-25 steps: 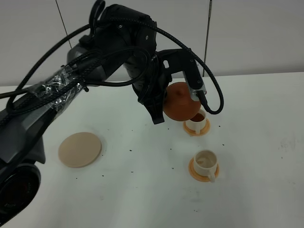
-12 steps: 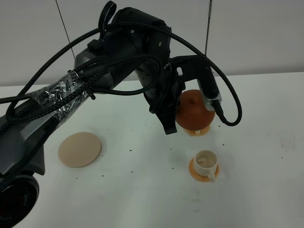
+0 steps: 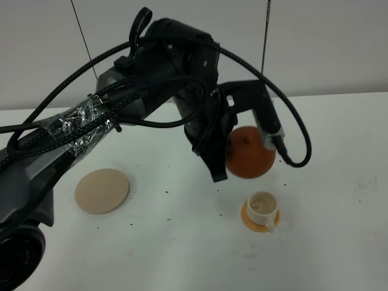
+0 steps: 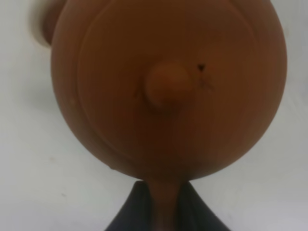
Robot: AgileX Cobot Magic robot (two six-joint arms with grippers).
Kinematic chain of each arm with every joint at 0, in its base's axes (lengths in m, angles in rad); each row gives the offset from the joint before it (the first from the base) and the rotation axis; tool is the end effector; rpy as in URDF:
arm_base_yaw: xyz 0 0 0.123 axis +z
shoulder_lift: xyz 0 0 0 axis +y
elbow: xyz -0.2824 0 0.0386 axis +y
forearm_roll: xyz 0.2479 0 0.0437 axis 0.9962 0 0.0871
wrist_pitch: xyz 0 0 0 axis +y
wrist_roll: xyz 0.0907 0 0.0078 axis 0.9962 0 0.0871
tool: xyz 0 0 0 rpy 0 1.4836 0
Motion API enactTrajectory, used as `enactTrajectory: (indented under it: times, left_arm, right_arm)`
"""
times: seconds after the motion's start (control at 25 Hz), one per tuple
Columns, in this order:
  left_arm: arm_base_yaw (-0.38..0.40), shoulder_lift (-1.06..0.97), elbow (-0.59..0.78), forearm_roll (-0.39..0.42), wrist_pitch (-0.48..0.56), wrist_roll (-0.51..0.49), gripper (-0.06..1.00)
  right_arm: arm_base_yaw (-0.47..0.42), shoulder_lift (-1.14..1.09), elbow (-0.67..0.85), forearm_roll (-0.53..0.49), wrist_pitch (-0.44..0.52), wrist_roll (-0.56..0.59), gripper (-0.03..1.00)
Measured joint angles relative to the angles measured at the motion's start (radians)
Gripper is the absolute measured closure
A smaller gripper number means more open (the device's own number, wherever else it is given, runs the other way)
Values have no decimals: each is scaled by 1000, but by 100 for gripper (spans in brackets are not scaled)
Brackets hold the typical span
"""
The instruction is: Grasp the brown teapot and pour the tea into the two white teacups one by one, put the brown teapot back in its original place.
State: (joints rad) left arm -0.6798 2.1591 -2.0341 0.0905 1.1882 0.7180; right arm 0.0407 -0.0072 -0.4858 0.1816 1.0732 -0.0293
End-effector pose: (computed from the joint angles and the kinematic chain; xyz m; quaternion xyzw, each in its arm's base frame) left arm 0.3710 -0.2901 0.2636 0.6404 0.7474 0.0475 0.1705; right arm -0.0061 0.0142 0.2733 -0.0337 0.8541 0.0935 0.5106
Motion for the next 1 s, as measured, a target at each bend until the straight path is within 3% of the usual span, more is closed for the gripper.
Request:
enactTrajectory:
  times: [0.32, 0.56, 1.0]
  left_arm:
    - [47, -96, 192, 49, -1, 1, 78]
    - [71, -109, 223, 50, -1, 20, 78]
    - [71, -77, 231, 48, -2, 164, 78]
  right_arm:
    - [0, 0, 0, 0, 0, 1, 73]
    - [0, 0, 0, 0, 0, 1, 73]
    - [0, 0, 0, 1, 0, 0, 73]
